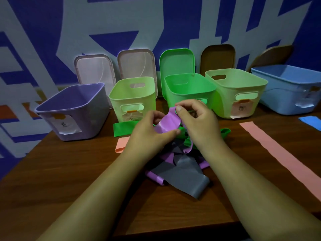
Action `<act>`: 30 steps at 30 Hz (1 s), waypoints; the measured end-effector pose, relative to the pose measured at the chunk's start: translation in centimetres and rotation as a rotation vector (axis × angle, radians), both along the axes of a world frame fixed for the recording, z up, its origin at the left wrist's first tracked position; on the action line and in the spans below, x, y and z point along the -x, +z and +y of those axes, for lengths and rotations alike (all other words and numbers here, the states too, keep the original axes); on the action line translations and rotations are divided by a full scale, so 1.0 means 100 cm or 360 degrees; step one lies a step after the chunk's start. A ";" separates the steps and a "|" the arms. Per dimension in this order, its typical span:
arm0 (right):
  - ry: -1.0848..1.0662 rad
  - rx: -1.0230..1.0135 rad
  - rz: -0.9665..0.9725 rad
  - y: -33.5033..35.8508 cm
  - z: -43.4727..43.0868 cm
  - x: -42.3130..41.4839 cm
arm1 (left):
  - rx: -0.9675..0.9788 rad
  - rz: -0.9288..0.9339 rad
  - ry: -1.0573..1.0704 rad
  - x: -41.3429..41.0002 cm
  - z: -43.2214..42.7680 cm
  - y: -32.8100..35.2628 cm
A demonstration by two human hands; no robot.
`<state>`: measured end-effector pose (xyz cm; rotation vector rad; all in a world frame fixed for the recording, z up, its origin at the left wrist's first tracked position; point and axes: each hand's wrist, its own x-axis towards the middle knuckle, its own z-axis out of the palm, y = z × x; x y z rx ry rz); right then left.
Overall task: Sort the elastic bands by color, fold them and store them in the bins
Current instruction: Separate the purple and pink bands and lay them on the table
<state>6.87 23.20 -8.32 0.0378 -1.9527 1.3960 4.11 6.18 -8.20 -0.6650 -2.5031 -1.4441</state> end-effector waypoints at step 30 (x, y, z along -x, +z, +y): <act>0.0177 -0.0525 -0.0709 -0.017 0.004 -0.007 | 0.0620 0.0352 0.0306 0.021 -0.027 -0.009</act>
